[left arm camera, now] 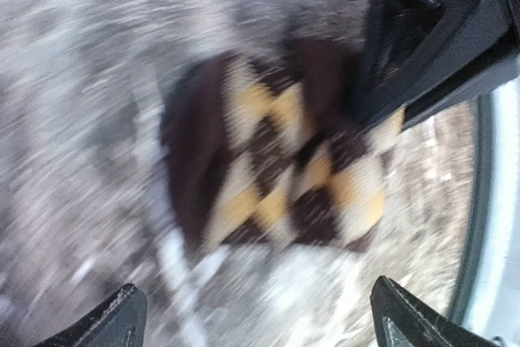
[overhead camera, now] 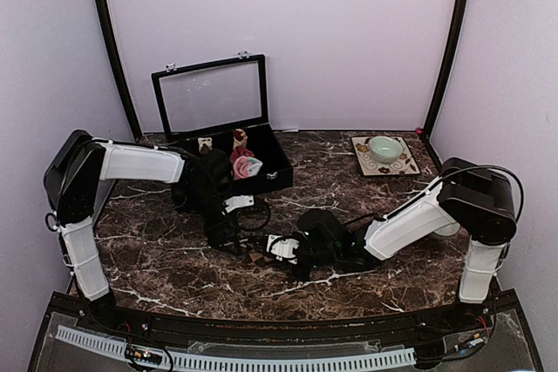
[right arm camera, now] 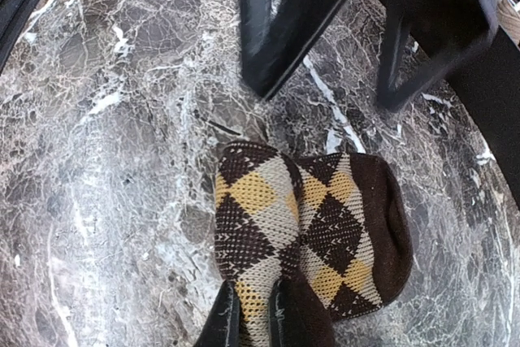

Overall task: Roll the socks
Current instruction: Roll the sock at the center of the board.

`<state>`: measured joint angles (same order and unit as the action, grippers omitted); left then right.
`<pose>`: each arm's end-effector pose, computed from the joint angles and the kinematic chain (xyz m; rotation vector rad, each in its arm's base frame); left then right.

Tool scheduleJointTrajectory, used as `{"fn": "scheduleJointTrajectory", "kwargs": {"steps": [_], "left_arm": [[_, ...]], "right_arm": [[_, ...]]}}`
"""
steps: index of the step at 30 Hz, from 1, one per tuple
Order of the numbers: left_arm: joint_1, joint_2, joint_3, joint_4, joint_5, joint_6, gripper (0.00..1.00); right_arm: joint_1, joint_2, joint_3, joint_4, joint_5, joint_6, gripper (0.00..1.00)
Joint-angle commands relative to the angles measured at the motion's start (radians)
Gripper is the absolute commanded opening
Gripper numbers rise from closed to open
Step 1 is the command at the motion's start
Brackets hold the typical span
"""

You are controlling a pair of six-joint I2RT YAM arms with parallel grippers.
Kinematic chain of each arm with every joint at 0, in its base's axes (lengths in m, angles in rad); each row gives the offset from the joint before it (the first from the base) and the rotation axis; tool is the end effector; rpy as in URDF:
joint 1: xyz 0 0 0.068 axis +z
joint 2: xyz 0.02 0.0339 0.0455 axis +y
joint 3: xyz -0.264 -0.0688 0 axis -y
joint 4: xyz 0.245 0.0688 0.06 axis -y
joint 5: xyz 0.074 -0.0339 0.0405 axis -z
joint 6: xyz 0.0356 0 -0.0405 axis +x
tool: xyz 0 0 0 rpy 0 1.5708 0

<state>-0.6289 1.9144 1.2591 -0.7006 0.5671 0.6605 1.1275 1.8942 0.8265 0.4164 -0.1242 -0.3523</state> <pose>0.2814 -0.2284 0.1587 1.7591 2.1926 -0.8138 0.1511 0.3285 0.1118 -1.5851 1.6325 0.5566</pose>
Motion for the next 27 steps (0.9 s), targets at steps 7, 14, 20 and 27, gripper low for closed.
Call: {"fn": "scheduleJointTrajectory", "kwargs": {"steps": [7,14,20,27], "left_arm": [[0.112,-0.359,-0.176,0.308,-0.266,-0.119,0.99],[0.161,-0.432,-0.180,0.309,-0.234,-0.178,0.99],[0.132,-0.516,-0.216,0.223,-0.046,0.062,0.98],[-0.006,-0.514,-0.278,0.122,0.020,0.201,0.95]], "right_arm": [[-0.001,0.060,-0.018,-0.293,-0.045,0.056,0.00],[-0.003,0.076,0.027,-0.380,-0.078,0.074,0.00],[-0.067,0.111,0.092,-0.436,-0.256,0.181,0.00],[-0.162,0.270,0.237,-0.613,-0.500,0.327,0.00]]}}
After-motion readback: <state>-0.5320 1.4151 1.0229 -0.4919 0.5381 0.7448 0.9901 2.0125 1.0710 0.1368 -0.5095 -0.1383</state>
